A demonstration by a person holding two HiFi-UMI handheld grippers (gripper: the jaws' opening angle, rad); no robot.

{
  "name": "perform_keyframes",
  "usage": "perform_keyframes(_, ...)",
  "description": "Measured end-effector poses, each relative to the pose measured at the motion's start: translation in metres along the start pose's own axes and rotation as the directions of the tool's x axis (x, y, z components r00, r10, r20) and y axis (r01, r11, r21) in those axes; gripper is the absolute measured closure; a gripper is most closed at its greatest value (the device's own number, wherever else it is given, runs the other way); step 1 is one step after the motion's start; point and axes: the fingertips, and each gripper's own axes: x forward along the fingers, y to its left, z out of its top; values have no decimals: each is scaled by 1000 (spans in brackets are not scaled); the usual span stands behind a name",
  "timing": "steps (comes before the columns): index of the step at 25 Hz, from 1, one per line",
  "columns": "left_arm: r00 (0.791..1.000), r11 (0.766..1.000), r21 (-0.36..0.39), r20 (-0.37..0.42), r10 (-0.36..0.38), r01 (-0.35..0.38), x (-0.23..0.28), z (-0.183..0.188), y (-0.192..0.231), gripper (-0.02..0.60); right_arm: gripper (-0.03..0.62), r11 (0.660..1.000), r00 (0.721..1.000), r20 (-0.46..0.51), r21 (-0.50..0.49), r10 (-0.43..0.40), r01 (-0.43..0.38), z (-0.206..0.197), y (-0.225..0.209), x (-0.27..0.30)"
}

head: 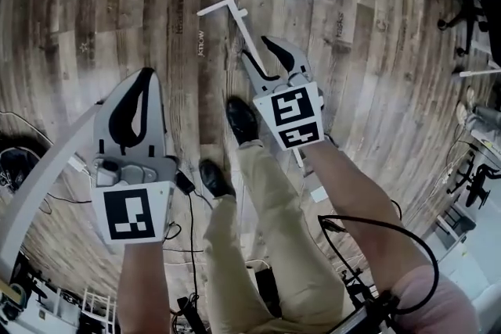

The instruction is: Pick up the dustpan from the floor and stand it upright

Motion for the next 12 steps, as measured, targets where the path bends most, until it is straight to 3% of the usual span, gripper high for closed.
perform_keyframes(12,998,998,7,-20,-60,60,54,-67,0,565,431,1000,994,-107,-15,22,-24,-68,-27,85)
